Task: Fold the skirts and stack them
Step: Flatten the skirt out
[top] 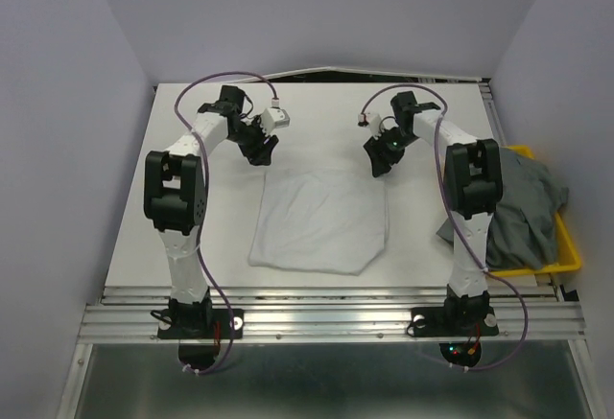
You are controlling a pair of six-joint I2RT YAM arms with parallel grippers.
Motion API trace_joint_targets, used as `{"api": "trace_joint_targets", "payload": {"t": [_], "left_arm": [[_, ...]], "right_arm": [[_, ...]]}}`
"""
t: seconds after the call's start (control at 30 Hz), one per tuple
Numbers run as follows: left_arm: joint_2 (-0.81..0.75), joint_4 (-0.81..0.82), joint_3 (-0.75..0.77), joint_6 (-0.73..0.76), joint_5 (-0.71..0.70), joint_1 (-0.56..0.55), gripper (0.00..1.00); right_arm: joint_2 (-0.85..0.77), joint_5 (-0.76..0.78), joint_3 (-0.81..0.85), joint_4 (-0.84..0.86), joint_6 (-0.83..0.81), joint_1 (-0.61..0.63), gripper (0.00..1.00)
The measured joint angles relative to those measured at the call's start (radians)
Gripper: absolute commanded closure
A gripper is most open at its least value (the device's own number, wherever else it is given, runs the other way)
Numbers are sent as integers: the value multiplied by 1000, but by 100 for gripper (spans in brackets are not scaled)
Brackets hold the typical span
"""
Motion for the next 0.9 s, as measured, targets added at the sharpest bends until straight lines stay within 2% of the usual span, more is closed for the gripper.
{"api": "trace_joint_targets", "payload": {"t": [0.13,0.37,0.67,0.9], "left_arm": [[29,-31,1,49,-1,0,41],[56,-40,1,82,-3,0,41],[109,-47,21,103,-7,-21,40],[130,-47,34,109,-6,-51,42]], "right_arm": [[28,-61,30,-83,-39,10,45],[68,-111,80,-176,-92,9,46],[74,-121,92,-228,-103,2,37],[74,-110,93,-231,-105,-23,47]]}}
